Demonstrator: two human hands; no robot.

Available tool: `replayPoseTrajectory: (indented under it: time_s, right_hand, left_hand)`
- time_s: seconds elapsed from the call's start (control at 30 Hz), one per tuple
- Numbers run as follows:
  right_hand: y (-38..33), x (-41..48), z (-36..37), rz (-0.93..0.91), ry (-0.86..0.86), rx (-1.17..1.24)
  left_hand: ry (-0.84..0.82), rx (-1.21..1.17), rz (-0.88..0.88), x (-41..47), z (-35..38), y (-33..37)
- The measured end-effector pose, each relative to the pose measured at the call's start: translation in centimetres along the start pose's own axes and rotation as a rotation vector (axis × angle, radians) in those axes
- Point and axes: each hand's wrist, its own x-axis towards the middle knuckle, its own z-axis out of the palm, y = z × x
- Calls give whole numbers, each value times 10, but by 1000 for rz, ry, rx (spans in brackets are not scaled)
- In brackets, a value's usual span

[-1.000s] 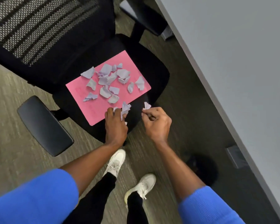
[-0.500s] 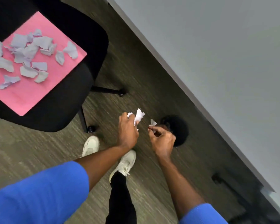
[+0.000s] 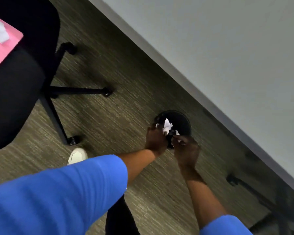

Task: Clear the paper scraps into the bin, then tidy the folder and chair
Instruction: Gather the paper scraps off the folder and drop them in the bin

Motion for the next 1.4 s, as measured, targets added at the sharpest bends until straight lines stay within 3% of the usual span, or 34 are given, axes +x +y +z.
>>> replayPoseTrajectory:
  time_s: [0.33, 0.5, 0.7, 0.83, 1.07, 1.3, 1.4]
  right_hand:
    - [67, 50, 32, 85, -36, -9]
    - [81, 54, 34, 119, -143, 21]
    - [72, 46, 26, 198, -144, 39]
    - [58, 40, 22, 257, -169, 43]
    - [-3, 12, 24, 174, -165, 14]
    - [-107, -10, 46, 8, -344, 57]
    - [-161, -13, 57, 31, -519, 101]
  left_hand:
    - [-172, -253, -176, 71, 64, 7]
    - [-389, -222, -182, 83, 70, -7]
    - [-460, -296, -193, 73, 48, -9]
    - [-416, -270, -182, 58, 31, -11]
    - [-287, -37, -13, 19, -31, -19]
    - [-166, 143, -142, -28, -133, -58]
    - [-21, 165, -180, -54, -196, -83]
